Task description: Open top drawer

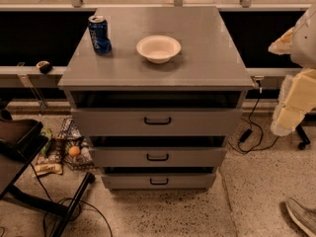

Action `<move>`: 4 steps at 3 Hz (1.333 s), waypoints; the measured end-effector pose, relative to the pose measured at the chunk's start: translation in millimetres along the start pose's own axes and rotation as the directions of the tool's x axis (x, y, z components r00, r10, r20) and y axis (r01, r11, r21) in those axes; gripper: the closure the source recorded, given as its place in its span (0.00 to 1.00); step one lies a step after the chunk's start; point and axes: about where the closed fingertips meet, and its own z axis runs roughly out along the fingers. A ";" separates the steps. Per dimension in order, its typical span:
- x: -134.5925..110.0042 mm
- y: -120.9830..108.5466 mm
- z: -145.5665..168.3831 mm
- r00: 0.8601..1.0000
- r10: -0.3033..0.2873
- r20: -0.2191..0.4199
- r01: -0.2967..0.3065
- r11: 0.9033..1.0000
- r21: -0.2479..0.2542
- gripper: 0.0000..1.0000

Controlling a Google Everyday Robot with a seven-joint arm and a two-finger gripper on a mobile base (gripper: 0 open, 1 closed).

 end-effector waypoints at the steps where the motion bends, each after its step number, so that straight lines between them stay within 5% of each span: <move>1: 0.0 0.0 0.1 1.000 0.000 0.000 0.000 1.000 0.000 0.00; 2: -6.9 9.8 30.5 0.999 -0.042 0.001 0.042 0.999 -0.004 0.00; 4: -8.7 24.3 143.4 0.988 -0.130 -0.081 0.130 0.992 -0.009 0.00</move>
Offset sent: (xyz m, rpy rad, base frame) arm 0.0047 0.0488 -0.1165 -0.0393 0.0081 0.1535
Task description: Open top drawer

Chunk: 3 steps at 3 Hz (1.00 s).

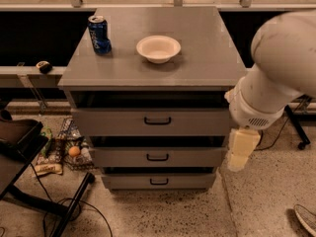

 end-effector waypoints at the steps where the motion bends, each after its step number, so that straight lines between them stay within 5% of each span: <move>1: -2.2 -7.1 46.4 1.000 -0.011 -0.028 0.010 1.000 -0.022 0.00; 3: -26.5 -48.8 137.3 0.999 0.046 -0.029 -0.049 0.993 -0.110 0.00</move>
Offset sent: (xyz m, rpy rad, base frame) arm 0.0854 0.0249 -0.1323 -0.0108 0.1423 -0.0452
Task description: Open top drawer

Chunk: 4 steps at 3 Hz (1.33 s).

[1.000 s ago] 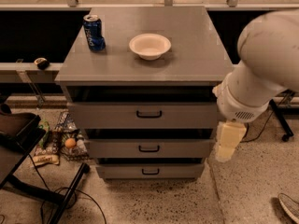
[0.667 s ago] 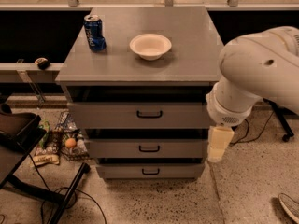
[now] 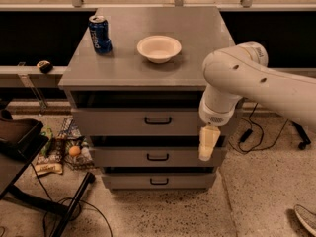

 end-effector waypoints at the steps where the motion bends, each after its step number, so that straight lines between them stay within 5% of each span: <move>1: -14.1 -24.2 23.9 1.000 0.027 0.002 -0.027 0.999 -0.021 0.00; 2: -26.7 -48.2 39.0 0.999 0.045 0.001 -0.045 0.999 -0.030 0.03; 4: -34.7 -35.6 42.2 0.991 0.124 0.052 -0.121 0.992 -0.045 0.48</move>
Offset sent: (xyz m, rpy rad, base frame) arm 0.0866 0.0238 -0.0290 0.0049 0.0230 -0.0476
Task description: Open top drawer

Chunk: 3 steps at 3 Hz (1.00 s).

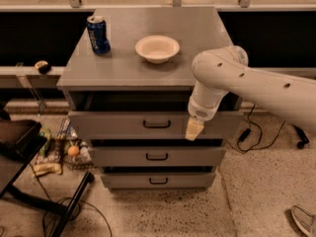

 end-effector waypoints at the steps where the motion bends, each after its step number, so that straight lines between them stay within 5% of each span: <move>1: 10.0 11.7 -3.5 1.000 0.019 -0.013 -0.019 1.000 -0.005 0.72; 2: 10.0 10.9 -4.1 1.000 0.019 -0.013 -0.019 1.000 -0.005 0.95; 3: 10.0 10.9 -4.1 1.000 0.019 -0.013 -0.019 1.000 -0.005 0.91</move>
Offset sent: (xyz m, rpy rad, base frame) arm -0.2570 -0.0950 0.0352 -0.1464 0.1871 -0.3075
